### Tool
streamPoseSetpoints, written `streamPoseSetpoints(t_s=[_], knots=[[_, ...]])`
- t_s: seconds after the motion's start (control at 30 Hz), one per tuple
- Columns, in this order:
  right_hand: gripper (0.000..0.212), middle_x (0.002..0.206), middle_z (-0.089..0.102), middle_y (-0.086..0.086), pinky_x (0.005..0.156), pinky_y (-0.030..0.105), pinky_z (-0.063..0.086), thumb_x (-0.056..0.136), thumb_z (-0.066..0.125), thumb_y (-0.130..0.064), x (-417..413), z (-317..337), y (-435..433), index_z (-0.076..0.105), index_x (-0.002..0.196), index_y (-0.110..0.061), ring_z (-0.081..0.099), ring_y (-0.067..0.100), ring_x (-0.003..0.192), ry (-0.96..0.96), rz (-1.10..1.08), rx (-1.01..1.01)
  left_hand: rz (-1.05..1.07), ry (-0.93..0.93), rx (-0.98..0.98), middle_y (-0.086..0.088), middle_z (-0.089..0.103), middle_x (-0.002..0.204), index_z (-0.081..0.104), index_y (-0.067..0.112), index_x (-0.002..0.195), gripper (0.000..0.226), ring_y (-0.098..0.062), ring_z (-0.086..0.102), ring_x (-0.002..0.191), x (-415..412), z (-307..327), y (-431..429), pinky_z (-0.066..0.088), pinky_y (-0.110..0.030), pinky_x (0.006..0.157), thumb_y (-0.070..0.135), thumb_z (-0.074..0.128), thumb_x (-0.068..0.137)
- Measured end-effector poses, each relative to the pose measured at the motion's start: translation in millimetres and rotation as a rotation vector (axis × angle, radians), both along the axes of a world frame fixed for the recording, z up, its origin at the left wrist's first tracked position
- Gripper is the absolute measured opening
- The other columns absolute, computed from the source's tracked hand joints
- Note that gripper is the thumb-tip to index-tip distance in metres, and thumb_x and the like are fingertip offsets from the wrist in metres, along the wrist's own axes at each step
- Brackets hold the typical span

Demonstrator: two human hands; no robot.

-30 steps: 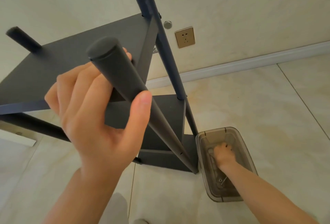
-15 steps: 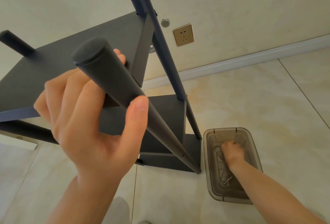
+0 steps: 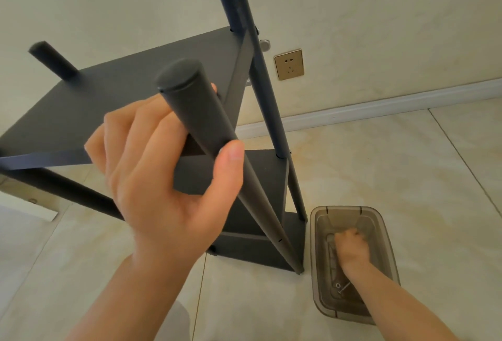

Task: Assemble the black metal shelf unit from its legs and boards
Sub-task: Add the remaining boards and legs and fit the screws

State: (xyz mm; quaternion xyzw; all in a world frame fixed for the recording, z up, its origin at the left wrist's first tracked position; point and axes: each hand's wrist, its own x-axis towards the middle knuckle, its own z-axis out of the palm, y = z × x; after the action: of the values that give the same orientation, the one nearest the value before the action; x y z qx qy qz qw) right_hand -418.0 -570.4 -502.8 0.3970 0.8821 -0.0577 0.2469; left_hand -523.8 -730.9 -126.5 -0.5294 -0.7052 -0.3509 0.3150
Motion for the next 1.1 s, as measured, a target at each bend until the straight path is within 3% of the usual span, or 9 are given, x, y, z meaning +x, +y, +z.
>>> streamPoseSetpoints(t_s=[0.1, 0.33, 0.43, 0.5, 0.6, 0.7, 0.87, 0.97, 1.1], knots=[[0.038, 0.125, 0.059, 0.012, 0.087, 0.031, 0.053, 0.1, 0.034, -0.001, 10, 10, -2, 0.062, 0.125, -0.011, 0.062, 0.026, 0.112, 0.078, -0.086, -0.045, 0.058, 0.037, 0.03, 0.011, 0.055, 0.096, 0.071, 0.006, 0.095, 0.047, -0.009, 0.044, 0.101, -7, -2, -4, 0.028, -0.031, 0.094, 0.045, 0.045, 0.101], [0.025, 0.115, 0.066, 0.014, 0.075, 0.03, 0.047, 0.098, 0.04, 0.001, 10, 68, 8, 0.06, 0.112, -0.002, 0.064, 0.029, 0.103, 0.315, -0.296, -0.218, 0.043, 0.019, 0.052, 0.004, 0.07, 0.102, 0.074, 0.011, 0.1, 0.042, -0.011, 0.051, 0.107, 0, 3, -4, 0.027, -0.026, 0.094, 0.046, 0.05, 0.098], [0.03, 0.089, 0.064, 0.007, 0.054, 0.023, 0.042, 0.107, 0.033, -0.02, 5, 106, -2, 0.052, 0.116, 0.001, 0.062, 0.023, 0.074, 0.724, -0.423, -0.178, 0.053, 0.007, 0.012, 0.002, 0.071, 0.111, 0.074, 0.014, 0.106, 0.052, -0.02, 0.057, 0.111, 0, 4, -6, 0.029, -0.03, 0.094, 0.055, 0.043, 0.099], [0.033, 0.072, 0.057, 0.003, 0.047, 0.021, 0.034, 0.106, 0.03, -0.03, -2, 139, -14, 0.051, 0.103, -0.004, 0.055, 0.018, 0.059, 1.088, -0.535, -0.184, 0.059, 0.01, -0.013, 0.003, 0.071, 0.115, 0.073, 0.015, 0.11, 0.053, -0.021, 0.058, 0.114, -2, 4, -9, 0.03, -0.032, 0.096, 0.058, 0.042, 0.099], [0.03, 0.072, 0.058, 0.008, 0.054, 0.016, 0.042, 0.107, 0.028, -0.027, -18, 196, -36, 0.048, 0.087, -0.014, 0.054, 0.008, 0.059, 1.583, -0.618, -0.293, 0.062, 0.013, -0.05, 0.004, 0.069, 0.119, 0.071, 0.018, 0.116, 0.054, -0.019, 0.057, 0.117, -2, 6, -11, 0.03, -0.031, 0.099, 0.059, 0.041, 0.099], [0.032, 0.075, 0.062, 0.006, 0.064, 0.015, 0.046, 0.108, 0.026, -0.026, -29, 245, -62, 0.048, 0.085, -0.019, 0.058, 0.006, 0.064, 1.831, -0.543, -0.321, 0.084, 0.008, -0.094, 0.004, 0.069, 0.124, 0.068, 0.02, 0.124, 0.054, -0.017, 0.055, 0.122, -1, 10, -14, 0.03, -0.03, 0.103, 0.059, 0.041, 0.099], [0.037, 0.072, 0.065, 0.006, 0.062, 0.016, 0.052, 0.102, 0.024, -0.044, -35, 275, -98, 0.048, 0.088, -0.019, 0.065, 0.011, 0.065, 1.834, -0.414, -0.465, 0.09, -0.065, -0.194, 0.007, 0.066, 0.132, 0.064, 0.023, 0.132, 0.054, -0.017, 0.052, 0.131, 0, 21, -19, 0.02, -0.023, 0.105, 0.057, 0.043, 0.096], [0.042, 0.075, 0.059, 0.023, 0.052, 0.019, 0.049, 0.106, 0.023, -0.037, -44, 281, -105, 0.046, 0.096, -0.003, 0.06, 0.017, 0.055, 1.809, -0.457, -0.551, 0.083, -0.099, -0.243, 0.009, 0.063, 0.136, 0.062, 0.025, 0.135, 0.054, -0.015, 0.048, 0.135, 1, 25, -22, 0.017, -0.022, 0.104, 0.057, 0.045, 0.096], [0.036, 0.083, 0.049, 0.029, 0.047, 0.018, 0.043, 0.108, 0.023, -0.031, -58, 290, -108, 0.044, 0.093, -0.007, 0.048, 0.023, 0.059, 1.797, -0.516, -0.604, 0.099, -0.14, -0.274, 0.012, 0.061, 0.138, 0.06, 0.028, 0.137, 0.05, -0.013, 0.045, 0.137, -4, 31, -24, 0.025, -0.031, 0.108, 0.057, 0.052, 0.097]])
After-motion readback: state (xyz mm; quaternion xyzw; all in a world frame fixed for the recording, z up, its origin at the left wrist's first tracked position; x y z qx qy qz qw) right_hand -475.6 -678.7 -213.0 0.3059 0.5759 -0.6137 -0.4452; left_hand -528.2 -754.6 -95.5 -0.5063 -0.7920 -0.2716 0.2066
